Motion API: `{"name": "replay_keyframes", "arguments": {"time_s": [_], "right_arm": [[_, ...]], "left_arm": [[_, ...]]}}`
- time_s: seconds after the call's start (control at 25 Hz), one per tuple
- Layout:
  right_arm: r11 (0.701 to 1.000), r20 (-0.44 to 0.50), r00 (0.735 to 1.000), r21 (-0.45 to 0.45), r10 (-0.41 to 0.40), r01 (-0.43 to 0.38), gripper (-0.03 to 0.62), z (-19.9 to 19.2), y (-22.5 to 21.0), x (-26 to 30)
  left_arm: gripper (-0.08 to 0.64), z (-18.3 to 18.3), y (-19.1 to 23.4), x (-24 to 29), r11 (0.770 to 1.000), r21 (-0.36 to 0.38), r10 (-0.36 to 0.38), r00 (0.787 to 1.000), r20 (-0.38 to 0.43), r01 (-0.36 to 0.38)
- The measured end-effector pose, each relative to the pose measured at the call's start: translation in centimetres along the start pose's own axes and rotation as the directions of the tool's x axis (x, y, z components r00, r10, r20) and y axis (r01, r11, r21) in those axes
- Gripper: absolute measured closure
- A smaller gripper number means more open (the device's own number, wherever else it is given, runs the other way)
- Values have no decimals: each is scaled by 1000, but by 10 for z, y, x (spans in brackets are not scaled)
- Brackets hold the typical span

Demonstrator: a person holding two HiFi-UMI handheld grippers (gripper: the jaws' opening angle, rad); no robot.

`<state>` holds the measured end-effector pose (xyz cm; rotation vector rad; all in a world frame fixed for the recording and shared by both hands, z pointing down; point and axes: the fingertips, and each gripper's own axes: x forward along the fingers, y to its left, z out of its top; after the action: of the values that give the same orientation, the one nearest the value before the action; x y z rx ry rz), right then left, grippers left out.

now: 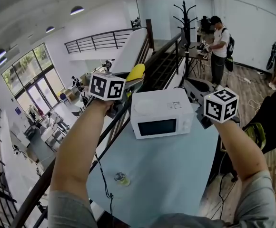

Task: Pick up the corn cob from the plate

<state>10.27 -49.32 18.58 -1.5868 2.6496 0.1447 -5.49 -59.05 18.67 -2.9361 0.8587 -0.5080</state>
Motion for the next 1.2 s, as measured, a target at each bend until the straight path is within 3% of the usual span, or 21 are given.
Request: {"name": "replay_keyframes", "arguments": {"time_s": [0.36, 0.52, 0.64, 0.84, 1.2], "right_arm": [[999, 33, 999, -12, -36, 37, 577, 69, 83, -61], [1000, 36, 999, -23, -15, 16, 577, 91, 105, -112], [998, 31, 999, -44, 36, -35, 577, 102, 112, -155], [990, 18, 994, -87, 109, -107, 577, 93, 111, -227], [974, 5, 974, -35, 225, -225, 577, 64, 122, -313]], "left_arm": [[304, 31, -46, -125, 999, -39, 1, 991, 134, 5], [304, 35, -96, -161, 994, -107, -5, 979, 204, 28], [304, 25, -143, -181, 986, -166, 47, 970, 238, -7], [304, -10, -225, -194, 968, -235, 141, 964, 225, -86], [304, -43, -342, -243, 940, -294, 243, 943, 228, -171]]}}
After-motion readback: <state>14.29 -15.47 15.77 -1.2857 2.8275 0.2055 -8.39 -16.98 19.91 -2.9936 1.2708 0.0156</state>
